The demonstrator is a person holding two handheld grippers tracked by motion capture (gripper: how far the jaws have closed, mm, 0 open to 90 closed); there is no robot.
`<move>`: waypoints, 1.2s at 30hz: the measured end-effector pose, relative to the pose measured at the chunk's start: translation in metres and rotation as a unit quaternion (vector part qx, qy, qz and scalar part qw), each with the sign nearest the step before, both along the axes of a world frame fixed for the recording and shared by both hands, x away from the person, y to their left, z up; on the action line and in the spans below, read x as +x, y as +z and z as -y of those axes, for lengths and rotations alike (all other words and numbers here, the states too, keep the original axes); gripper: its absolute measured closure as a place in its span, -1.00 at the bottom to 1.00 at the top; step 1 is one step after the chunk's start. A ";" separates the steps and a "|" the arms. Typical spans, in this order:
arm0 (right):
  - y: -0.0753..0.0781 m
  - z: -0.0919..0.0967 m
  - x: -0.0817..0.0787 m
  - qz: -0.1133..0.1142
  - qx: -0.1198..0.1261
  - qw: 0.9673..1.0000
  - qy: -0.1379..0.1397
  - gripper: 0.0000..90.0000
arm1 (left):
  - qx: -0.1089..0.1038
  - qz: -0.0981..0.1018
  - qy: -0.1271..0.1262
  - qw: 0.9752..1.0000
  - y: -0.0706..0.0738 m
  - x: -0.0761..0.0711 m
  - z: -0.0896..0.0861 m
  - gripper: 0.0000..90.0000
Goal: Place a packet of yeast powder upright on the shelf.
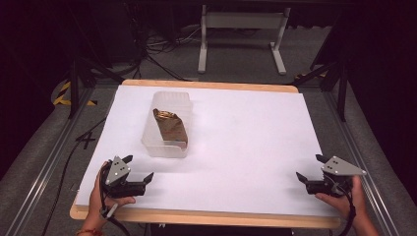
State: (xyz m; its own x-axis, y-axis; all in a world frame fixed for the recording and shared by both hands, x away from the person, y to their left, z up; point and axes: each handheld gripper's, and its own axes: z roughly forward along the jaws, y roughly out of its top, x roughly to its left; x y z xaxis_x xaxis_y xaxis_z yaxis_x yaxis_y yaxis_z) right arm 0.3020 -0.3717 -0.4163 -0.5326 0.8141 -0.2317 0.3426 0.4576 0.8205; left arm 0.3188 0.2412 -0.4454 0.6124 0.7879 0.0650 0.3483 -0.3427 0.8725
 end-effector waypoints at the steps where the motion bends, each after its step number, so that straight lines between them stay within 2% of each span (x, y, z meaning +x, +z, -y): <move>1: -0.002 0.003 -0.002 0.000 0.014 1.000 -0.002 -0.79 | -0.001 0.001 0.002 1.000 0.000 0.000 -0.001 -0.82; 4: -0.007 0.011 -0.009 0.010 0.014 1.000 -0.014 -0.80 | -0.003 0.004 0.006 1.000 0.001 0.001 -0.004 -0.82; 5: -0.010 0.014 -0.010 0.012 0.026 0.999 -0.014 -0.79 | -0.003 0.005 0.008 1.000 0.001 0.001 -0.004 -0.82; 7: -0.012 0.019 -0.012 0.016 0.026 0.999 -0.025 -0.80 | -0.007 0.005 0.012 1.000 0.001 0.001 -0.006 -0.82; 10: -0.011 0.024 -0.013 0.019 0.054 0.998 -0.034 -0.79 | -0.009 0.007 0.017 1.000 0.002 -0.001 -0.008 -0.83; 13: -0.012 0.026 -0.012 0.018 0.059 0.997 -0.035 -0.79 | -0.013 0.009 0.018 1.000 0.002 0.000 -0.009 -0.83; 15: -0.014 0.024 -0.014 0.019 0.045 0.998 -0.036 -0.80 | -0.014 0.011 0.019 1.000 0.003 0.001 -0.008 -0.83; 17: -0.017 0.024 -0.015 0.016 0.046 0.998 -0.038 -0.80 | -0.009 0.016 0.013 1.000 0.003 0.002 -0.008 -0.83; 25: -0.019 0.021 -0.021 0.018 0.030 0.999 -0.039 -0.80 | -0.010 0.014 0.002 1.000 0.002 0.007 -0.004 -0.83; 30: -0.019 0.022 -0.021 0.016 0.035 0.999 -0.035 -0.80 | -0.010 0.012 0.002 1.000 0.002 0.009 -0.003 -0.84; 36: -0.021 0.022 -0.020 0.014 0.030 0.999 -0.035 -0.80 | -0.007 0.011 0.003 1.000 0.002 0.009 -0.002 -0.84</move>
